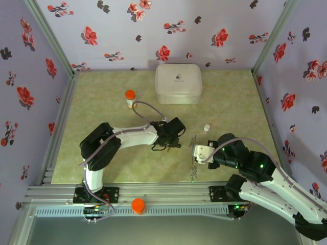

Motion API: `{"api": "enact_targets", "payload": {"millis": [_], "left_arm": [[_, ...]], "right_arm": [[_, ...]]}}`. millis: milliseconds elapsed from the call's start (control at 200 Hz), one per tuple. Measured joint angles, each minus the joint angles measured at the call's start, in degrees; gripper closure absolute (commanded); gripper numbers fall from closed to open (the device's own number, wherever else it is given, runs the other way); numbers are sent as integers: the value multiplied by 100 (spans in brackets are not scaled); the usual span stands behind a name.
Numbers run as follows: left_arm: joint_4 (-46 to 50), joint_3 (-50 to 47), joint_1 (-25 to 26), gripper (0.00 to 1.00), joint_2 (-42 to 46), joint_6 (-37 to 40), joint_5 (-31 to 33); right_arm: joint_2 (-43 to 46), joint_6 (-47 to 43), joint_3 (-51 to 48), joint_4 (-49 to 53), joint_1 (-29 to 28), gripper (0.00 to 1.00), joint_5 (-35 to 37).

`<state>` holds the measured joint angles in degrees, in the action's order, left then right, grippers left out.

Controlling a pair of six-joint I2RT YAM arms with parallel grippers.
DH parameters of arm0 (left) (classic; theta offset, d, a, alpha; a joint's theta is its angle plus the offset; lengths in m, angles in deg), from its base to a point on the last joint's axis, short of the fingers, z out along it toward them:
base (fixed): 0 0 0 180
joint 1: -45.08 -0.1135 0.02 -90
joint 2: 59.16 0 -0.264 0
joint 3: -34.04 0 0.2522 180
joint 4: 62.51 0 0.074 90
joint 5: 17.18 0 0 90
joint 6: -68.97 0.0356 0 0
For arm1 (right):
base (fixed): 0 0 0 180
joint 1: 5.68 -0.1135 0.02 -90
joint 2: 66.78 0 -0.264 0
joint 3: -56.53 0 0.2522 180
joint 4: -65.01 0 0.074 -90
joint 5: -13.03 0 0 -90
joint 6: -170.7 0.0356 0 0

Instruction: Put the keys on the keyring

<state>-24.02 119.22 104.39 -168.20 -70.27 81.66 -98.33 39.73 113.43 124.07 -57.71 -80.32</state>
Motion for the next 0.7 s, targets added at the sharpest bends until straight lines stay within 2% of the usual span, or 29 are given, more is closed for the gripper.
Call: {"api": "enact_targets", "payload": {"millis": [700], "left_arm": [[-66, 0, 7, 90, -175, -15, -50]], "right_arm": [[0, 2, 0, -44, 0, 100, -2]]}}
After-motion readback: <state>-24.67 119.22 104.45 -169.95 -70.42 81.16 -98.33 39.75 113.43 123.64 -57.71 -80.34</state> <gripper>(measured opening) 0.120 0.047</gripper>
